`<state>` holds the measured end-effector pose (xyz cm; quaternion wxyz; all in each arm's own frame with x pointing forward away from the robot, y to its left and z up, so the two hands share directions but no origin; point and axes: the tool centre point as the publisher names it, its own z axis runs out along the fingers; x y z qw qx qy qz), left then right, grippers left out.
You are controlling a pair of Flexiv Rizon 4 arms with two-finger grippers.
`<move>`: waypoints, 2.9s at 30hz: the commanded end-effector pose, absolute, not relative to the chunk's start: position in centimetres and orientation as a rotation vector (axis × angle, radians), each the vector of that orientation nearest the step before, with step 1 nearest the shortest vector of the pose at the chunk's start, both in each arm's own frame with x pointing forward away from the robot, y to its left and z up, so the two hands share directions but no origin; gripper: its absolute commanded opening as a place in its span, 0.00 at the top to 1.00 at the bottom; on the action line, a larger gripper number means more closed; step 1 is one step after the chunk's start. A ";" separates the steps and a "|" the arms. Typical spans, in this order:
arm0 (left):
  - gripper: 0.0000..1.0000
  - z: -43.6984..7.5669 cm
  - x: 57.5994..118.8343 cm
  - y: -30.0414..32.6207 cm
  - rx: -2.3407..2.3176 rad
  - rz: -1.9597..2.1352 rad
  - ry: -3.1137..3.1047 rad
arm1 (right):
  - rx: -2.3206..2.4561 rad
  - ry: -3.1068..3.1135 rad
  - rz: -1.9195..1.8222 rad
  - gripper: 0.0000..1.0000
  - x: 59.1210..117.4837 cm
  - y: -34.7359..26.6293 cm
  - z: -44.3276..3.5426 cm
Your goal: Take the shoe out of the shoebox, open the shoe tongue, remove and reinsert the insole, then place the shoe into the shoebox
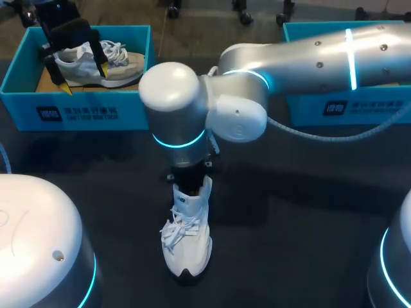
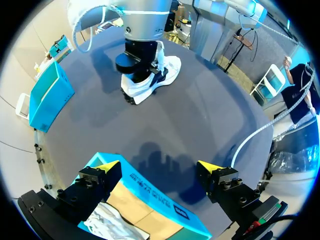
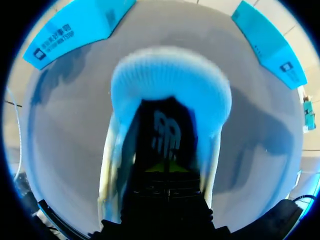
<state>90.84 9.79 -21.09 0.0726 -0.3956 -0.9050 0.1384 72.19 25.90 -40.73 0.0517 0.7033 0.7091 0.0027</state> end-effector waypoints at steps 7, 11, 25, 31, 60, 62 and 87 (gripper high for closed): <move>0.00 -21.1 90.9 9.8 -1.189 0.413 -2.717 | 2.181 2.156 -0.098 1.00 68.9 27.6 -42.8; 0.00 -21.1 90.9 9.8 -1.189 0.413 -2.717 | 2.115 2.084 -0.057 1.00 69.5 27.2 -40.4; 0.00 -21.1 90.9 9.8 -1.189 0.413 -2.717 | 1.901 1.931 0.082 1.00 75.3 24.7 -36.4; 0.00 -21.1 90.9 9.8 -1.189 0.413 -2.717 | 1.845 1.924 0.116 1.00 77.3 24.9 -37.0; 0.00 -21.1 90.9 9.8 -1.189 0.413 -2.717 | 2.057 2.085 0.060 1.00 75.2 27.2 -42.0; 0.00 -21.1 90.9 9.8 -1.189 0.413 -2.717 | 2.071 2.094 0.039 1.00 74.4 27.6 -41.7; 0.00 -21.1 90.9 9.8 -1.189 0.413 -2.717 | 1.936 1.995 0.142 1.00 79.2 26.3 -40.1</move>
